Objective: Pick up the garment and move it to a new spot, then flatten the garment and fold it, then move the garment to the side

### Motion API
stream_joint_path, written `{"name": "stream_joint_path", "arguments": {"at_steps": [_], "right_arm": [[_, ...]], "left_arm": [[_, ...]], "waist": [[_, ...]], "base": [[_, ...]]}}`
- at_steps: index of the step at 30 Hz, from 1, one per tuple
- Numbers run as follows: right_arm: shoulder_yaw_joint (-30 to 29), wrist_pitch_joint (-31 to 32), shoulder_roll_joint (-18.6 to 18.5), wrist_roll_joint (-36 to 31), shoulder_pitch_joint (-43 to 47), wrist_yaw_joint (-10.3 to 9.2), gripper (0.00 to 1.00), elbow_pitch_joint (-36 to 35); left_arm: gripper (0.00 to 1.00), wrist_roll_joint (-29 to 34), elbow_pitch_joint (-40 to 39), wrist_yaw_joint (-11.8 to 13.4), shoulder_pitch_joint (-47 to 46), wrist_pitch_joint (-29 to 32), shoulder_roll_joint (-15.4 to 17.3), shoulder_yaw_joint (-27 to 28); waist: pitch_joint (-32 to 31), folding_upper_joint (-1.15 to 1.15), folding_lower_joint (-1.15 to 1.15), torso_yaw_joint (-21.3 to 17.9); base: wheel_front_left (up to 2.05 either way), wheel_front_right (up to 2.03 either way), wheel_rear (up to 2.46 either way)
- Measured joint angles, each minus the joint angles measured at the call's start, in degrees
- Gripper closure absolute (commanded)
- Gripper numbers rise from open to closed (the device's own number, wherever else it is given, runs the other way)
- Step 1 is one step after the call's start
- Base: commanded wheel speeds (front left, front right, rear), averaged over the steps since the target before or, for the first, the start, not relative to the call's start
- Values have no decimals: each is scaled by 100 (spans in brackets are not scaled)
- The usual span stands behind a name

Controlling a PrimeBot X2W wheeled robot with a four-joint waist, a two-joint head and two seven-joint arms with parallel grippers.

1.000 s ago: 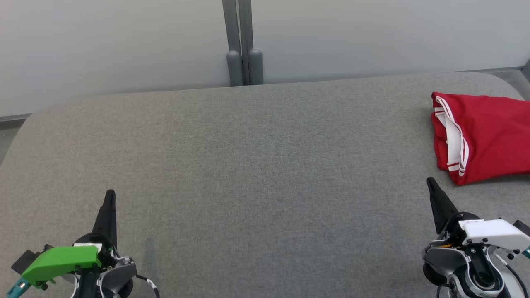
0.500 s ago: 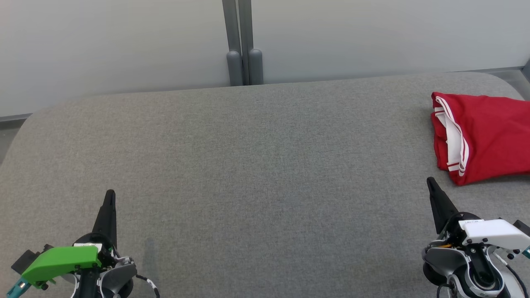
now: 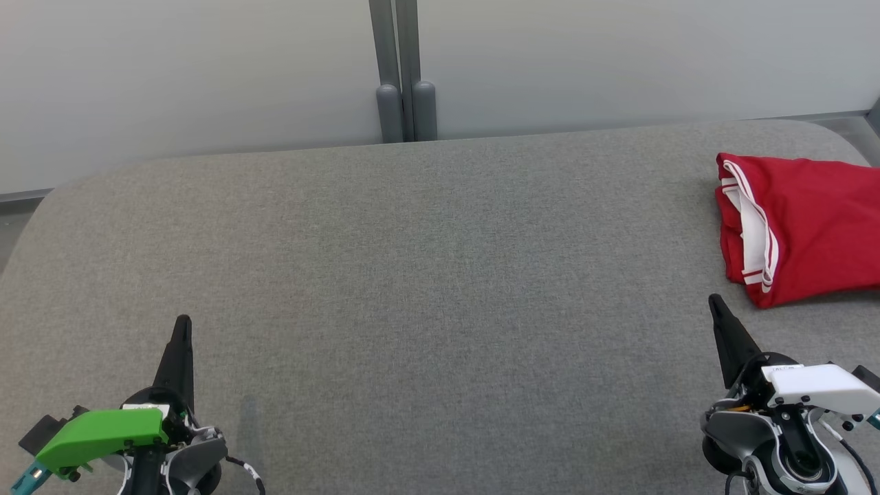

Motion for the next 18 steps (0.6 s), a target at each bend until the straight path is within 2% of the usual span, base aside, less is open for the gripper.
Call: {"name": "stream_joint_path", "arguments": {"at_steps": [18], "right_arm": [[0,0,0,0,-1,0,100,-1]], "left_arm": [[100,0,0,0,0,1,0,0]], "waist": [[0,0,0,0]], "base": [[0,0,0]]}}
